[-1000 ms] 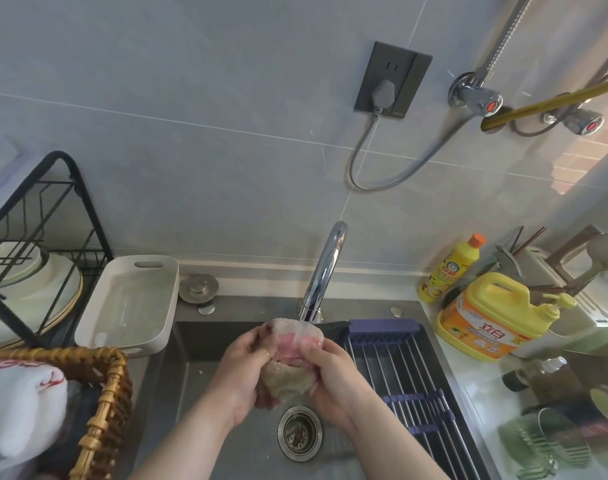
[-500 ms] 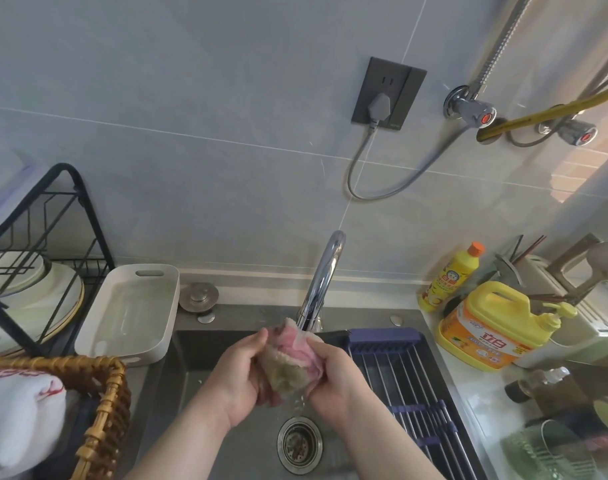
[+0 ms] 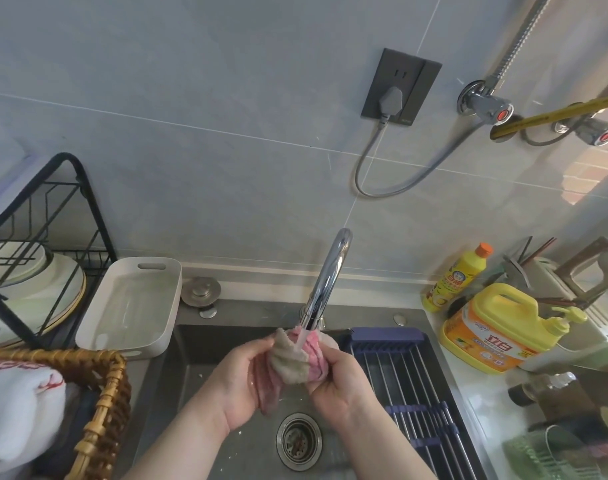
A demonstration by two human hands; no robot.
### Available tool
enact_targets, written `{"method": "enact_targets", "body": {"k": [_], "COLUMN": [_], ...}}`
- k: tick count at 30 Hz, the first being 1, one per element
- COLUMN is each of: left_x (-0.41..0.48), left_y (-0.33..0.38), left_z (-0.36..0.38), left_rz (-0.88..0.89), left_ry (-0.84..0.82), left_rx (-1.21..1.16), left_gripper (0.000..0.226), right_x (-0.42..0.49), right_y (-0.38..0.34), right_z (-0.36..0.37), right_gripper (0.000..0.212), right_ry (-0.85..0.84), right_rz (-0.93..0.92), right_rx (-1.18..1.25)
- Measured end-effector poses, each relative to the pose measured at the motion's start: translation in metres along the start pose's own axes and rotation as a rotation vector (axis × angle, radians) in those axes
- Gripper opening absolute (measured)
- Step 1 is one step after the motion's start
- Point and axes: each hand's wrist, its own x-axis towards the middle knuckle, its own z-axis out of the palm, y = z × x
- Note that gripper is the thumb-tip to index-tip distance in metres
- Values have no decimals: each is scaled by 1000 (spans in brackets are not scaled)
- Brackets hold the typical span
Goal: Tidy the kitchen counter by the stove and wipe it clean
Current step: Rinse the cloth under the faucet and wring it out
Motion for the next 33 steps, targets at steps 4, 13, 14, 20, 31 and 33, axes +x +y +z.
{"method": "enact_targets", "body": {"k": [4, 13, 14, 20, 31, 33], "left_x": [3, -2, -1, -1, -16, -17], "left_y": [-5, -5, -7, -17, -21, -24], "left_z": [3, -3, -1, 10, 10, 12], "left_rz": [40, 47, 71, 153, 17, 94], "left_ry": [109, 25, 92, 322, 156, 259], "left_rx": [193, 78, 178, 586, 454, 541], "left_gripper": [13, 27, 20, 29, 41, 34], "right_x": [2, 5, 5, 5, 2, 2], "right_y": [1, -11, -11, -7, 12, 16], "right_z": [2, -3, -4, -13, -22, -21], "right_gripper": [26, 25, 25, 32, 67, 59], "right_ry": [23, 124, 135, 165, 95, 105], "right_rz": [-22, -87, -81, -34, -39, -53], "right_rx": [-13, 23, 21, -11, -115, -140]}}
